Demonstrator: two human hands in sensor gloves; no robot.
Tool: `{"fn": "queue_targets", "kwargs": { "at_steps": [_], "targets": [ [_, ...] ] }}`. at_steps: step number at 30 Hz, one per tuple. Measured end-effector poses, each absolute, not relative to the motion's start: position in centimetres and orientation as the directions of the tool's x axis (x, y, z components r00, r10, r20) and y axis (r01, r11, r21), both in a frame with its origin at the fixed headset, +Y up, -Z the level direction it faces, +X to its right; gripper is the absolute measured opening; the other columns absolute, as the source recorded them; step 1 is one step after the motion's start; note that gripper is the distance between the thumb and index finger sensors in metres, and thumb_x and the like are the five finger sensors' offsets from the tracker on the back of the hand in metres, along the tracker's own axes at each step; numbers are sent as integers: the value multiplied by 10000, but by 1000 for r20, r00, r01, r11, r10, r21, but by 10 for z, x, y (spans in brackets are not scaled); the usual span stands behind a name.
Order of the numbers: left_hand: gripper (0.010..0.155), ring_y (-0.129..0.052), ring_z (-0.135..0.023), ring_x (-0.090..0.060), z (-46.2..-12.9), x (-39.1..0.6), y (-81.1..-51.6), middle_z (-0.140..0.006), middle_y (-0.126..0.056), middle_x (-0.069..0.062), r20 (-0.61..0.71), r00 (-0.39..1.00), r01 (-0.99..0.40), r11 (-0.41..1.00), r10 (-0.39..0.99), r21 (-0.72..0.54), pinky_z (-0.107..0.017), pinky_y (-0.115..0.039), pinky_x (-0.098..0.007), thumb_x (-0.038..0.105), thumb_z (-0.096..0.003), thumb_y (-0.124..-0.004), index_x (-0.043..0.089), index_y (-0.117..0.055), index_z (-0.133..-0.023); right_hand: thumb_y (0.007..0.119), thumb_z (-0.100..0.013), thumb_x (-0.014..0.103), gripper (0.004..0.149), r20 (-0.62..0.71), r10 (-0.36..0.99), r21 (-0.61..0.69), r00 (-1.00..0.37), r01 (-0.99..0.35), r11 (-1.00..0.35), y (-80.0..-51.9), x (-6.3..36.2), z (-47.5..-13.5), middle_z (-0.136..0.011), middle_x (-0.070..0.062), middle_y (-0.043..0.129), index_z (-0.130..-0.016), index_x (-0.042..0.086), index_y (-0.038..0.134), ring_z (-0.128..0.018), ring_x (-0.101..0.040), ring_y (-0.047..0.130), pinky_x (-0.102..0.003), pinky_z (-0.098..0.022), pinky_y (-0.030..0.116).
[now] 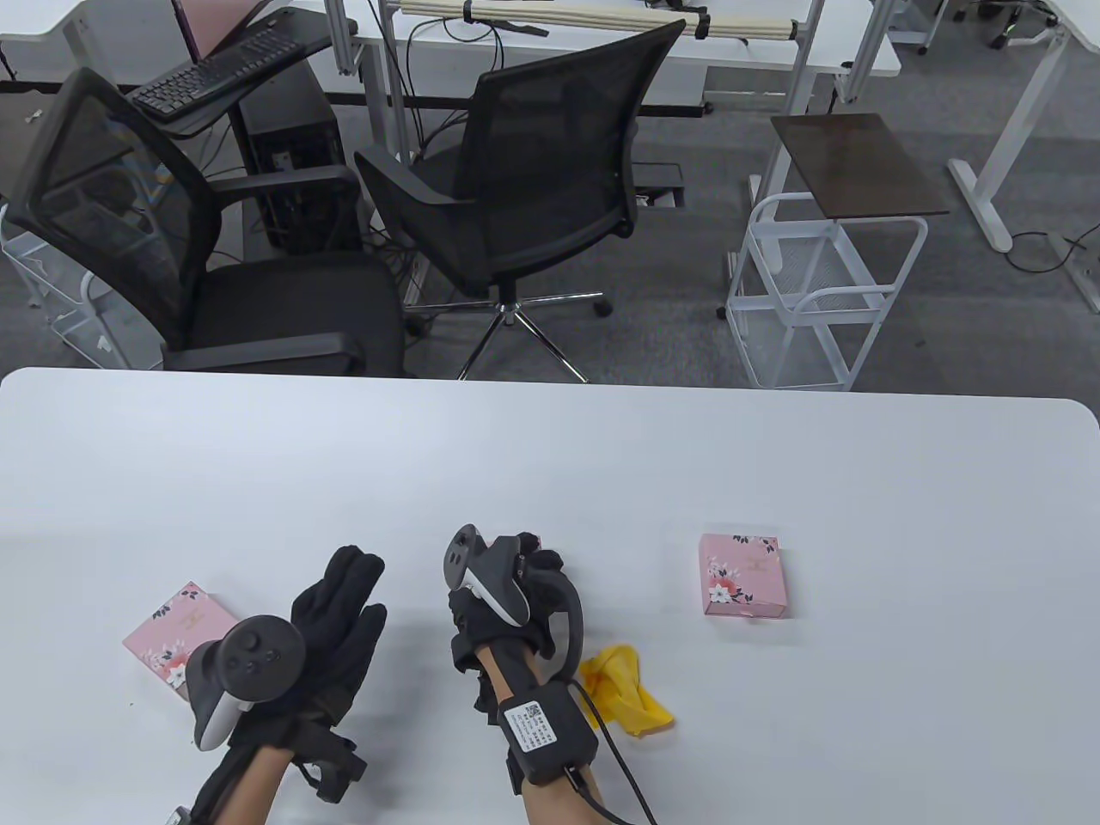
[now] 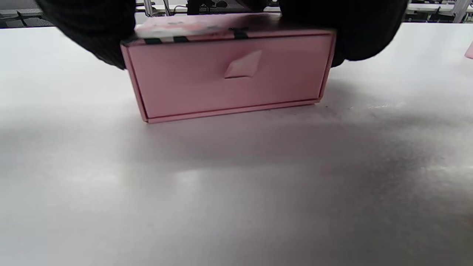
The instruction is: Dust necklace
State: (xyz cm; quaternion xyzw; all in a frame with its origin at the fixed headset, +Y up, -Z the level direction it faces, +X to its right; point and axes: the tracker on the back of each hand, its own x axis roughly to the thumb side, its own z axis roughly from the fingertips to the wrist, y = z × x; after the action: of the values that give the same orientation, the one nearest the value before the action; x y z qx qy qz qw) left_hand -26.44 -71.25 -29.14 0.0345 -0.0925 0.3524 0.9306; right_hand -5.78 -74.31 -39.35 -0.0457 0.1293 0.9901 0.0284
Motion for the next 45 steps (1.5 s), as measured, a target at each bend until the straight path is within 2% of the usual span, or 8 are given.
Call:
{"fn": "queue_targets", "kwargs": {
  "at_steps": [3, 7, 11, 15, 24, 36, 41, 45],
  "targets": [
    [587, -405, -1077, -385, -291, -263, -713, -1282, -289, 19, 200, 747, -647, 763, 634, -4, -772, -474, -590, 477, -647, -566, 317, -399, -1187, 809, -622, 581, 1028, -71, 20, 212, -997, -35, -977, -735, -52, -389, -1076, -514, 408, -1138, -134, 281, -858, -726, 647, -744, -648, 589],
    [589, -407, -1074, -390, -291, -263, -714, -1282, -293, 16, 197, 745, -648, 761, 637, -8, -772, -475, -590, 476, -647, -568, 314, -398, -1187, 808, -616, 594, 1022, -54, 23, 104, -998, -28, -994, -699, -26, -380, -1082, -502, 420, -1142, -123, 303, -867, -712, 655, -733, -651, 605],
    [589, -411, -1071, -394, -291, -262, -714, -1281, -289, 13, 195, 744, -650, 759, 639, -9, -771, -478, -590, 478, -646, -569, 315, -401, -1187, 818, -614, 589, 1013, -87, 71, 70, -994, -77, -995, -662, 31, -363, -1092, -495, 418, -1146, -119, 327, -874, -709, 653, -731, -656, 604],
    [591, -413, -1070, -394, -291, -262, -714, -1280, -277, 20, 194, 749, -645, 764, 634, -8, -770, -482, -589, 479, -645, -572, 310, -407, -1187, 824, -610, 594, 1007, -156, 96, 83, -983, -110, -990, -653, 86, -344, -1094, -490, 435, -1147, -115, 350, -874, -706, 662, -726, -656, 612],
    [588, -413, -1069, -395, -292, -262, -715, -1280, -276, 18, 202, 748, -645, 764, 633, -5, -770, -483, -589, 478, -646, -574, 311, -413, -1187, 823, -617, 588, 1005, -290, 128, 148, -948, -177, -973, -683, 179, -298, -1098, -492, 430, -1150, -119, 348, -878, -710, 656, -728, -658, 610],
    [591, -413, -1069, -395, -293, -265, -717, -1280, -277, 12, 186, 746, -650, 760, 640, -7, -770, -483, -588, 482, -645, -576, 311, -412, -1187, 822, -623, 564, 1003, -361, 60, 277, -931, -168, -946, -742, 195, -299, -1110, -485, 393, -1151, -119, 312, -902, -721, 625, -738, -674, 591],
    [594, -408, -1069, -397, -292, -266, -716, -1280, -275, 10, 179, 744, -654, 757, 644, -3, -771, -478, -589, 482, -646, -576, 310, -405, -1188, 815, -632, 523, 1014, -356, 64, 316, -932, -184, -931, -739, 197, -299, -1123, -491, 310, -1148, -132, 239, -929, -760, 514, -768, -692, 505],
    [594, -401, -1072, -398, -293, -268, -715, -1281, -268, 14, 177, 742, -657, 753, 646, 7, -774, -473, -591, 485, -645, -576, 315, -402, -1187, 807, -614, 548, 1041, -306, 45, 237, -951, -122, -964, -713, 187, -300, -1126, -486, 301, -1148, -135, 232, -945, -748, 477, -762, -702, 477]
  ]
}}
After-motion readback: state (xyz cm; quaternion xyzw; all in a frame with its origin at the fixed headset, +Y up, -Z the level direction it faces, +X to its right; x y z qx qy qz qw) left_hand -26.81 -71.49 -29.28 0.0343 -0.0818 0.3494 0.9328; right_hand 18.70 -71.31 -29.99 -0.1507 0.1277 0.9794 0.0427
